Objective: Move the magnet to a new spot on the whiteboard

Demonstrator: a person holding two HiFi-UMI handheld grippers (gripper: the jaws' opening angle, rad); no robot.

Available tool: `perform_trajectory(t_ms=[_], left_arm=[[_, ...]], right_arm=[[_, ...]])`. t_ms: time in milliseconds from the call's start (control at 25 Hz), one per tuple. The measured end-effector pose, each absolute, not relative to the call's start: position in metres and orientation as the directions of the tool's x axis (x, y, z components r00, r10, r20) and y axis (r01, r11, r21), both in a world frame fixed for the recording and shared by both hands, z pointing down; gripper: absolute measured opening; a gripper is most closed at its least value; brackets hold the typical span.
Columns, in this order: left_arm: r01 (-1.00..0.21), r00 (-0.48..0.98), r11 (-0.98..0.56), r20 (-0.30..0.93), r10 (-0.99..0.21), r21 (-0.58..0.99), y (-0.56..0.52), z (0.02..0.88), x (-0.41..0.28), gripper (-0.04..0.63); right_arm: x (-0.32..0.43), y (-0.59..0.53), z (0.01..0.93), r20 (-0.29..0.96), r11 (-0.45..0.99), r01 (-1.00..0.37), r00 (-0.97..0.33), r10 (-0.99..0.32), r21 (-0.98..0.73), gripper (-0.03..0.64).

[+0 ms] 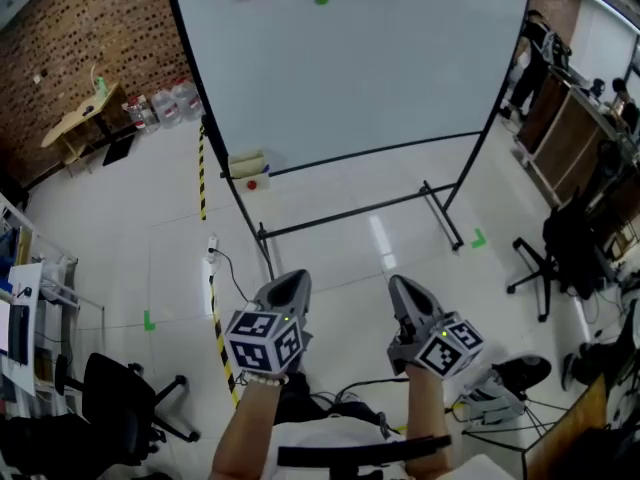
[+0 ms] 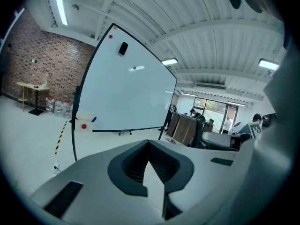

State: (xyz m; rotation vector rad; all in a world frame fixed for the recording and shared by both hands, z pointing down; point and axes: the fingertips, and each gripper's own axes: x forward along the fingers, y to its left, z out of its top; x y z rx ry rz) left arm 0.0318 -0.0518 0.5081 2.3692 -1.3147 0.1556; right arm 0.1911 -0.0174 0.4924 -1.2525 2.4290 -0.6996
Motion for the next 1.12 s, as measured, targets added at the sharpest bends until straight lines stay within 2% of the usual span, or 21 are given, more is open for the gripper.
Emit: perform_trajectory(t_ms=[240, 720, 1120], left_arm=[[-0.816, 0.571, -0.495, 0.284, -0.770, 0.298, -0.024, 0.497, 0.039, -0.002], [-0.751, 0.655, -0.588, 0.229, -0.720, 0.302, -0.027, 0.471, 0.010, -0.002], [-0.722, 0.686, -0.617, 0.210, -0.697, 0.312, -0.035, 0.468, -0.014, -0.002]], right_arm=[[0.183, 0.008, 0.480, -0.060, 0.510, -0.679, -0.569, -0.820, -0.528, 0.002], [0.141, 0.017, 0.456, -0.040, 0.452, -0.783, -0.483, -0.874, -0.427, 0.002], [0.111, 0.013, 0.461, 0.080, 0.377, -0.886, -0.411, -0.908, -0.270, 0.002]])
